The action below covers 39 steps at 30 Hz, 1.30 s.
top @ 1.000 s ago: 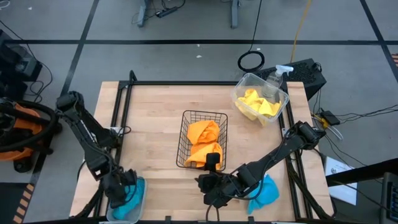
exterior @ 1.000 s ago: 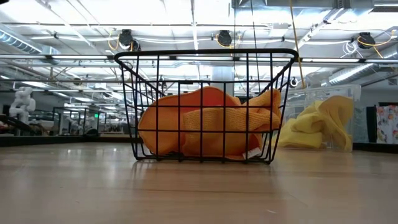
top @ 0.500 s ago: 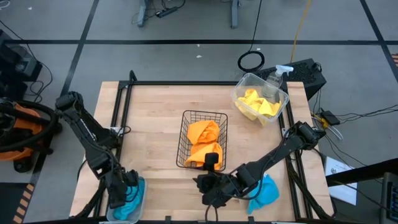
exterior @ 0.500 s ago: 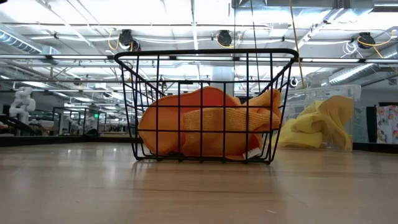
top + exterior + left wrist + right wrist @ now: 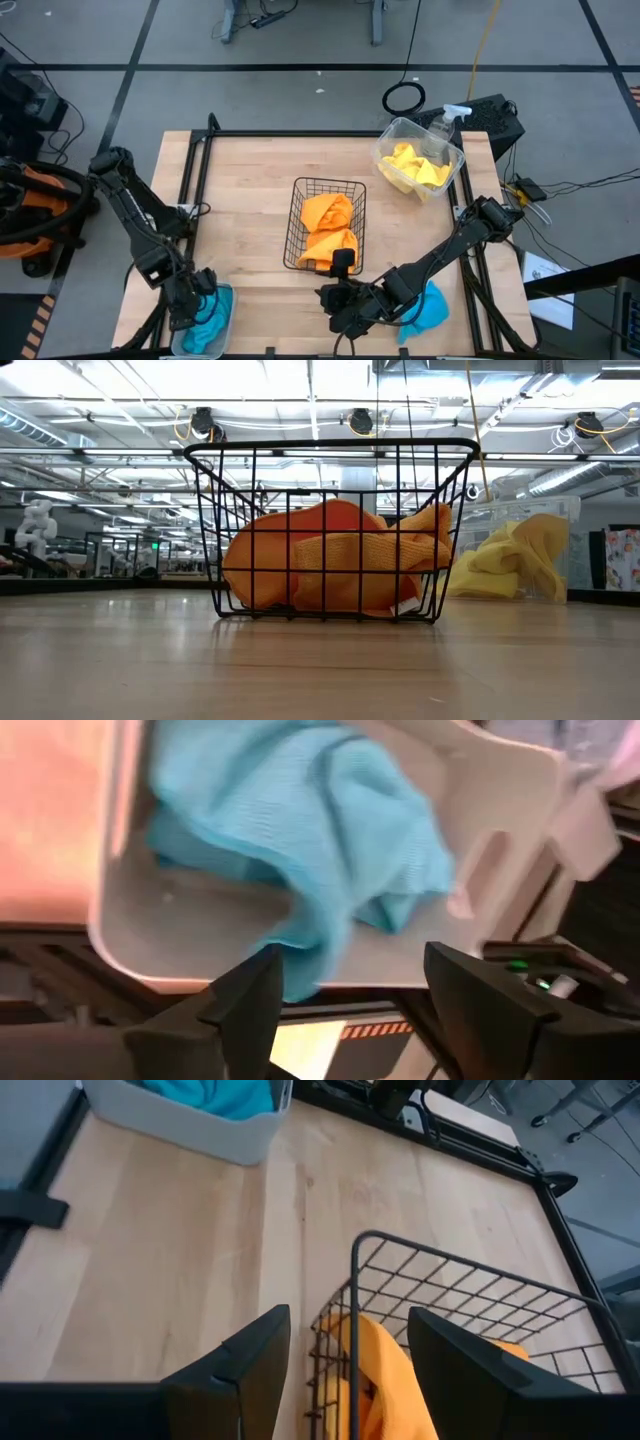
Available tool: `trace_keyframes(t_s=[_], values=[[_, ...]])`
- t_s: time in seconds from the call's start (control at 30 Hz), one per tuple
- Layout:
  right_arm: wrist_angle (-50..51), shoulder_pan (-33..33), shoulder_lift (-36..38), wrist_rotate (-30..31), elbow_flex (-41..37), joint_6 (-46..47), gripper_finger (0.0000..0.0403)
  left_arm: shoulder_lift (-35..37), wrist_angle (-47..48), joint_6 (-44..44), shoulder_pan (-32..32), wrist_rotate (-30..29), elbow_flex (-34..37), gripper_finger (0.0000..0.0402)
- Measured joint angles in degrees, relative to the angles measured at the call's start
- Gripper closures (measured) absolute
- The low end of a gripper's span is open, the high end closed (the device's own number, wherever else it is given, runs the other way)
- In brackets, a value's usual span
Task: Sort microfiber towel by color & place in baskets
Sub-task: Put the top blue microfiber towel into the gray bin
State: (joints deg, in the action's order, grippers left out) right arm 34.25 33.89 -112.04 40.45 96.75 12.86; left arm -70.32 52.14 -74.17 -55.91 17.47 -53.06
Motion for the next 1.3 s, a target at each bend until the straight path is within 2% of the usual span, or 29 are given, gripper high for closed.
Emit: trace_keyframes(t_s=[0.1, 0.23, 0.5, 0.77, 0.97, 1.17, 1.3], values=[[1.3, 0.0, 0.0, 0.3, 0.0, 0.1, 0.0206, 0.0, 0.5, 1.4, -0.2, -2.5, -2.5, 0.0181], [1.5, -0.1, 0.0, 0.4, 0.0, 0.2, 0.0206, -0.2, 0.7, 2.7, -1.5, -6.7, -3.0, 0.0232], [3.0, 0.3, 0.0, 0.5, 0.0, 0.2, 0.0206, -6.2, 1.0, 1.1, -3.6, -6.0, -2.0, 0.0390], [2.9, 0.3, 0.0, 0.5, 0.0, 1.1, 0.0206, -13.4, 0.9, 2.9, -2.5, -7.4, -1.9, 0.0383], [2.9, 0.3, 0.0, 0.1, 0.0, 2.1, 0.0206, -17.2, 0.9, 7.8, -0.2, -11.4, -1.9, 0.0382], [5.0, 0.4, 0.0, 0.0, 0.0, 3.6, 0.0206, -16.3, 0.9, 8.9, 2.2, -8.2, -2.0, 0.0377], [6.1, 0.4, 0.0, -0.1, 0.0, 4.7, 0.0206, -14.3, 0.9, 8.8, 2.7, -7.3, -2.8, 0.0354]])
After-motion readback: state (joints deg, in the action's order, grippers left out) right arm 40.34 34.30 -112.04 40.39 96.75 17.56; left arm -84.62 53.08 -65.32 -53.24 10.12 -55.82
